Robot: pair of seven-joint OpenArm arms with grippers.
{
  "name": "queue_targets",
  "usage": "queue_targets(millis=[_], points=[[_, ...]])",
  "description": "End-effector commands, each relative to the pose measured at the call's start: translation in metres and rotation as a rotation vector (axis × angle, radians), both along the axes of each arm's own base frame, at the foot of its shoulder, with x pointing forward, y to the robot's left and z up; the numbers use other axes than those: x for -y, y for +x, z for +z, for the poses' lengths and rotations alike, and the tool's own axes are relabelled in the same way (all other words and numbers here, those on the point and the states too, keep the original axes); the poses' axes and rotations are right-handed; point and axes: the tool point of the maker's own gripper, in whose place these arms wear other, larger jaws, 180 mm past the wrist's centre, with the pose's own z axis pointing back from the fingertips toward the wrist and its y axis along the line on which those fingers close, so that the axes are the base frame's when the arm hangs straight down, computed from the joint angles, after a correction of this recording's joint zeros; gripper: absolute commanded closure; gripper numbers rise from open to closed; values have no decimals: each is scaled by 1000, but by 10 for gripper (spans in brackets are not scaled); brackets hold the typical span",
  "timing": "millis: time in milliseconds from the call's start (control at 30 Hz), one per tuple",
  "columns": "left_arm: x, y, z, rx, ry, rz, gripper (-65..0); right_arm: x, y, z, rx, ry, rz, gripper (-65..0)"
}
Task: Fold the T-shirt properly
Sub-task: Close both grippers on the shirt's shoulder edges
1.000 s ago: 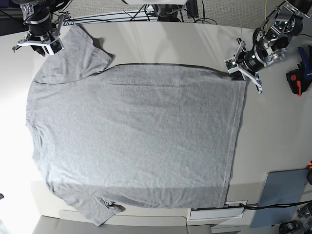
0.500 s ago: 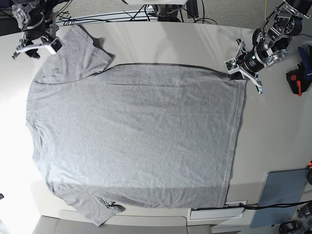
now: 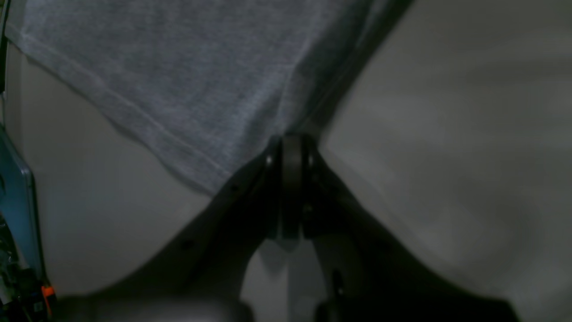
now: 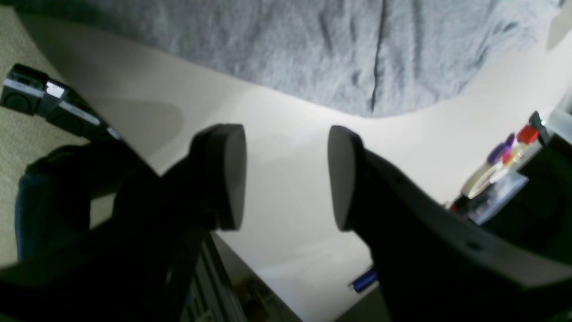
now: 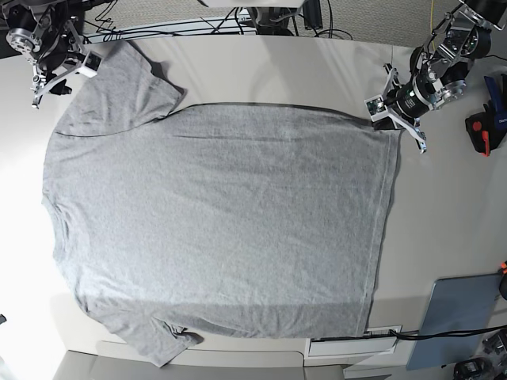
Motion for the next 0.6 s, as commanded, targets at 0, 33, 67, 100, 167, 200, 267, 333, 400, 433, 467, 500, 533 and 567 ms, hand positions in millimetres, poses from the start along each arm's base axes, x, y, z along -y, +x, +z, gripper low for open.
queue_targets(millis=[0,33,67,100,167,200,267,333,400,433,467,500,533,567], points=[[-20,-14,-14,-73,103,5,0,0,6,5,15,-2,21,-290],[-20,-14,-14,-73,103,5,0,-1,7,3,10,1,24,-290],[-20,-14,-14,-73,103,5,0,-3,6,0,5,7,26,-290],[-20,-14,-14,-73,103,6,0,-5,5,-4,-5,12,29,-290],[-20,-14,-14,-73,103,5,0,-10,1,-14,-32,20,41,-290],[-20,-14,-14,-73,103,6,0,-13,-1,-21,-47,9,59,-290],[-20,-14,-14,-73,104,6,0,-14,-3,-31,-62,-36,94,-290],[-20,-14,-14,-73,104,6,0,-14,0,-38,-58,-65,91,-290],[-20,-14,-14,-73,104,6,0,-17,4,-42,-52,-73,86,-290],[-20,-14,-14,-73,104,6,0,-19,7,-43,-47,-70,90,-290],[-20,-15,-14,-73,103,6,0,-21,8,-44,-46,-65,94,-290],[-20,-15,-14,-73,103,6,0,-22,11,-44,-40,-62,97,-290],[-20,-14,-14,-73,103,6,0,-23,12,-43,-36,-58,98,-290],[-20,-15,-14,-73,103,6,0,-24,16,-42,-25,-55,100,-290]])
